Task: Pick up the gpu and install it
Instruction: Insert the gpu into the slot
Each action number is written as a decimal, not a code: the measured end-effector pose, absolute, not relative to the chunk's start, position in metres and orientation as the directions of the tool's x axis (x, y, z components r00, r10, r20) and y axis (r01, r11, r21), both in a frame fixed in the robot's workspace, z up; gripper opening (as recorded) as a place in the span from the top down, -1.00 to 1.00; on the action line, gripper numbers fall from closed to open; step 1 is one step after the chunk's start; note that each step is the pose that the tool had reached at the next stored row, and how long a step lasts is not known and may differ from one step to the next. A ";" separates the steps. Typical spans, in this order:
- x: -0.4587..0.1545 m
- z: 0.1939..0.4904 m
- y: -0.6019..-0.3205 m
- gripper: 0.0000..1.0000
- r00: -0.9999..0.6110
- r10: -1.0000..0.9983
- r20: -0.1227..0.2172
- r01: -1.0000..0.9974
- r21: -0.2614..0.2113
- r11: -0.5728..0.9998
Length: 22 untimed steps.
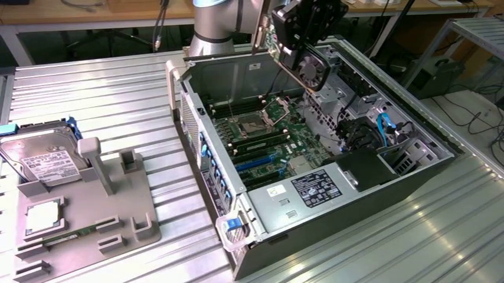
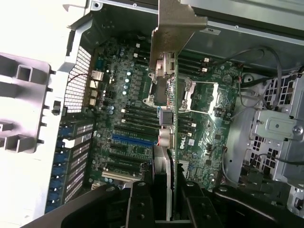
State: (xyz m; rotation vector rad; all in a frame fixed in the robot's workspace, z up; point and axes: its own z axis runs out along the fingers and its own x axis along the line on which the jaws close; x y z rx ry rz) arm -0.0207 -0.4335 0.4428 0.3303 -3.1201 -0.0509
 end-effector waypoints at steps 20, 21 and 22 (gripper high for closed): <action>-0.021 0.443 -0.433 0.44 -0.950 -0.312 0.000 -0.312 0.033 0.950; -0.021 0.443 -0.433 0.44 -0.949 -0.317 0.000 -0.317 0.033 0.948; -0.021 0.443 -0.433 0.44 -0.947 -0.323 0.000 -0.323 0.033 0.946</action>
